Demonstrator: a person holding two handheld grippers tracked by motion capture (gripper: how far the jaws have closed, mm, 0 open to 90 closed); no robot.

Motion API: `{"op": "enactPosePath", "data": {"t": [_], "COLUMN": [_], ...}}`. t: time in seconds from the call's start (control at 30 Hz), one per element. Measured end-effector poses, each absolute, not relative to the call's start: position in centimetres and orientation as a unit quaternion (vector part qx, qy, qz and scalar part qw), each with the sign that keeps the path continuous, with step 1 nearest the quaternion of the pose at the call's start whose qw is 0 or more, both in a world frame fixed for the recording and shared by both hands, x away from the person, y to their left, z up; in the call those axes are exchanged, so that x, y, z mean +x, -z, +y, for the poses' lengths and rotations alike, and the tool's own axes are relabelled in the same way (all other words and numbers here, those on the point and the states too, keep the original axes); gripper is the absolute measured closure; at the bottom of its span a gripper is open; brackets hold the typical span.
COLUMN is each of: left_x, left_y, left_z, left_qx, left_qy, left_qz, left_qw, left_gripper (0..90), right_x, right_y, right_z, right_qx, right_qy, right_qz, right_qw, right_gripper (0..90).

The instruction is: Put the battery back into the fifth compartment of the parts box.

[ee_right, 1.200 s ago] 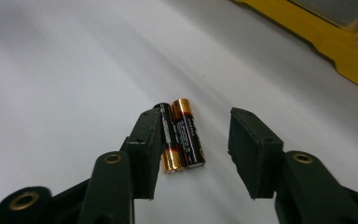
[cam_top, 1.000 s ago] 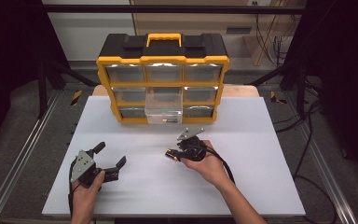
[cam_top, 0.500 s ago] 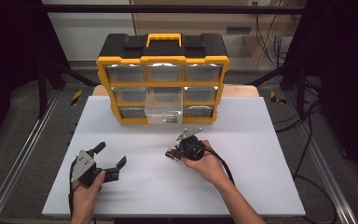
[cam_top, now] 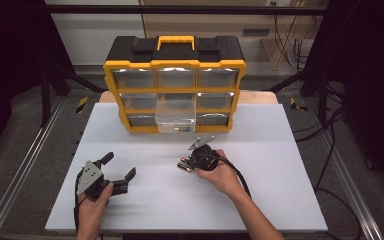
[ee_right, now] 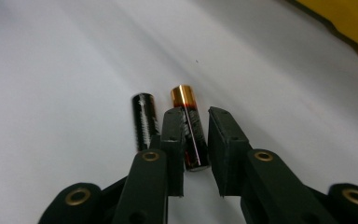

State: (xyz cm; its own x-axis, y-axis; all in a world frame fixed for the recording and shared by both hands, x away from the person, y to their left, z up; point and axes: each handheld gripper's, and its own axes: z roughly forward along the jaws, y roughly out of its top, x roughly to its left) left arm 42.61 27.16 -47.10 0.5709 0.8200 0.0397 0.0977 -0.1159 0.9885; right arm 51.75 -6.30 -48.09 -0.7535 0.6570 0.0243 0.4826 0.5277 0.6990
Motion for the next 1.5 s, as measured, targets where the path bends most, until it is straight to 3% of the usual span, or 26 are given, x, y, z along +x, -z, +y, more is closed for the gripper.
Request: {"op": "enactPosePath", "data": {"t": [0.3,0.57,1.1,1.5], "left_x": [42.6,42.6,42.4,42.3], "left_y": [47.1,47.1,47.0,47.0], "left_z": [27.2,27.2,27.1,27.0], "left_qx": [0.677,0.676,0.678,0.681], "left_qy": [-0.316,-0.315,-0.318,-0.321], "left_qz": [0.340,0.342,0.340,0.336], "left_qw": [0.571,0.571,0.569,0.566], "left_gripper": [2.7,2.7,2.6,2.5], "right_x": [52.2,51.2,48.6,49.6], "right_y": [48.8,47.4,42.6,35.6], "right_z": [-6.4,-7.0,-12.0,-13.6], "right_qx": [0.324,0.316,0.343,0.345], "right_qy": [-0.351,-0.370,-0.431,-0.483], "right_qz": [0.870,0.861,0.810,0.764], "right_qw": [0.124,0.144,0.204,0.253], "right_gripper": [77.0,77.1,77.0,77.1]}}
